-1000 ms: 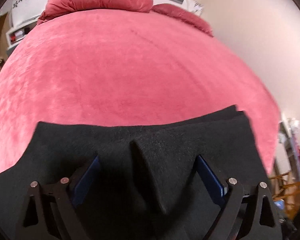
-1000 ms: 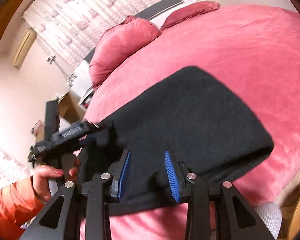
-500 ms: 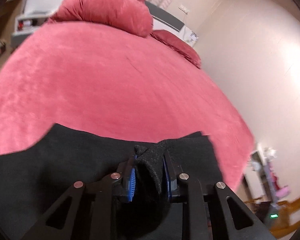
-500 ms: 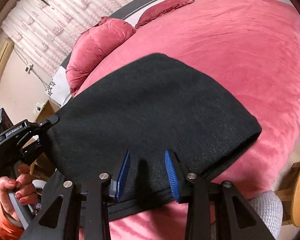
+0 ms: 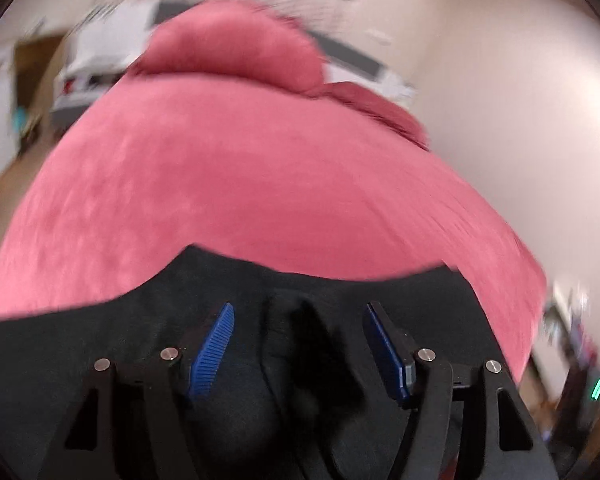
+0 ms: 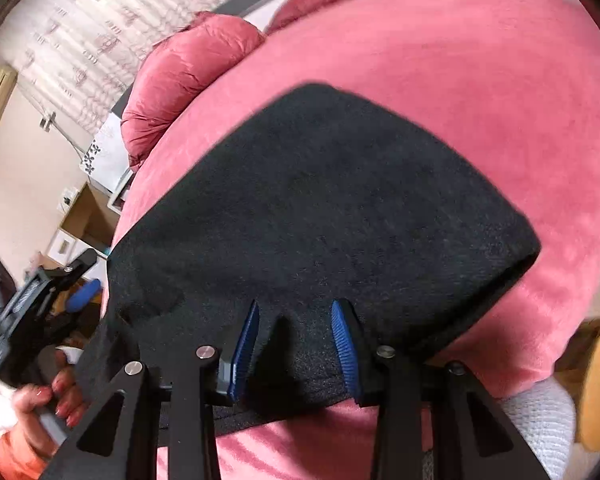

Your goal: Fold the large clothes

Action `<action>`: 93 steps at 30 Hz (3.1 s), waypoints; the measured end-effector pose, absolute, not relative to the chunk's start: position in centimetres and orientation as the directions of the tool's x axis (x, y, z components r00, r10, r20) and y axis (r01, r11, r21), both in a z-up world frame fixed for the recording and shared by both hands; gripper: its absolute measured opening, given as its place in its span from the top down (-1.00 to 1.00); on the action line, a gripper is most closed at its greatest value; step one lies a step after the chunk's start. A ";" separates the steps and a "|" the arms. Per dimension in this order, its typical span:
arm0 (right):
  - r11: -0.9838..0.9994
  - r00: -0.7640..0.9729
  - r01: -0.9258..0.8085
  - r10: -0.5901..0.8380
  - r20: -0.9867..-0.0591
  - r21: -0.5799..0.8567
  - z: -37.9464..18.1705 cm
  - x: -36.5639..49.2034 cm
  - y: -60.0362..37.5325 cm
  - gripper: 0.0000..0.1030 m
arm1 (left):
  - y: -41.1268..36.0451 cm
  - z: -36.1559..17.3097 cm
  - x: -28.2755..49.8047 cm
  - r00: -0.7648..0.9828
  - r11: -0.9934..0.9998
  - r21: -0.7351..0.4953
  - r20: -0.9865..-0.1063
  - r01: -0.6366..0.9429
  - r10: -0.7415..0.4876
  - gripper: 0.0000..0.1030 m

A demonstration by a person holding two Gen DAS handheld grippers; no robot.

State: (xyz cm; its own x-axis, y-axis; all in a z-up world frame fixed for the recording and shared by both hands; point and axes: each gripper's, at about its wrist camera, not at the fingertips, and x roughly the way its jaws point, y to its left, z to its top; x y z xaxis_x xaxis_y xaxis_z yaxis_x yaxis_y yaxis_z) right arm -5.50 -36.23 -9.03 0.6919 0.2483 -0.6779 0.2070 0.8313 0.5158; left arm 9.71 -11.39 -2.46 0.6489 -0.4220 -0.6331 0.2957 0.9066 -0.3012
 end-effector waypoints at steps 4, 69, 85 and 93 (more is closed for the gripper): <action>0.889 0.694 0.037 0.306 -0.652 0.456 -6.8 -4.7 -31.9 0.20 | -15.9 -3.9 9.0 0.626 0.877 -0.135 -0.651 0.461 -0.430 -0.33; 0.852 0.609 -0.331 0.522 -0.597 0.406 10.2 -2.4 -19.7 0.68 | 20.5 -4.8 -0.3 0.692 0.919 -0.349 -0.710 -0.186 -0.130 -0.62; 0.695 0.319 -0.679 0.569 -0.758 0.237 -4.2 -8.0 5.3 0.25 | 29.9 -9.0 -2.5 0.691 0.719 -0.543 -0.713 -0.435 -0.121 -0.61; 0.910 0.560 -0.238 0.414 -0.718 0.339 -4.7 -6.5 -12.2 0.22 | 20.5 -6.0 0.5 0.671 0.865 -0.489 -0.680 -0.113 -0.297 -0.62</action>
State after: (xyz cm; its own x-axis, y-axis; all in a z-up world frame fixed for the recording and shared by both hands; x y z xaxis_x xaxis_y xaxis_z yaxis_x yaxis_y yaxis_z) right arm -6.55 -12.20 -4.66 0.5603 0.4138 -0.7175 -0.2383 0.9102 0.3388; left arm 0.49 20.55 -6.01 0.6708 -0.2970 -0.6796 -0.1131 0.8646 -0.4895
